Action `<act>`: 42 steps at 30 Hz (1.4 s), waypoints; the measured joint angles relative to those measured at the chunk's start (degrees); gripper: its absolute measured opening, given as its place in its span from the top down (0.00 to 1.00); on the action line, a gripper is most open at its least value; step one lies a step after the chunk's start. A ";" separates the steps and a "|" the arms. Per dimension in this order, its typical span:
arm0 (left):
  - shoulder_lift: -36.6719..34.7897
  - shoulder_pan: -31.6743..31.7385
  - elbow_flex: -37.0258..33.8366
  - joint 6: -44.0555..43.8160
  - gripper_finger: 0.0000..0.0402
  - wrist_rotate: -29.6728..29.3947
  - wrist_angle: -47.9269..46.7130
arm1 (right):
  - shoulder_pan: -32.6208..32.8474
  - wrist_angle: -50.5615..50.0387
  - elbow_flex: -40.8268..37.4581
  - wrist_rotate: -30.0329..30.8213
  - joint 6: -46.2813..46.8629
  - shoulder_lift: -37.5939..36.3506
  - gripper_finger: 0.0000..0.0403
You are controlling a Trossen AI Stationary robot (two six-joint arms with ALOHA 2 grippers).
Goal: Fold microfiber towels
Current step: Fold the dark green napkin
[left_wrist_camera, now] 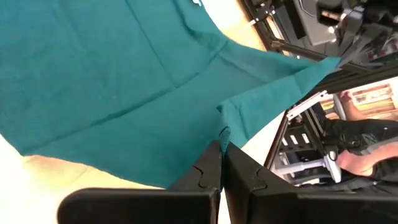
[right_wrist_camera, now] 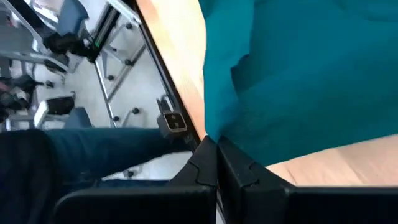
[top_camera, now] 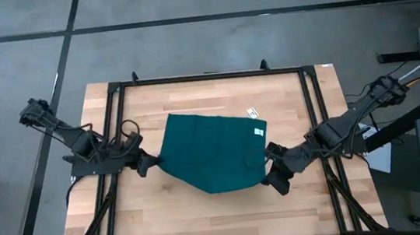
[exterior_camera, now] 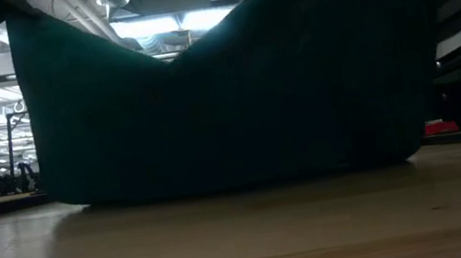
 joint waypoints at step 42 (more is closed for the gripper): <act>-2.89 16.90 -1.76 11.75 0.99 -3.98 -8.02 | -12.05 -15.18 0.02 17.53 -3.49 -6.49 1.00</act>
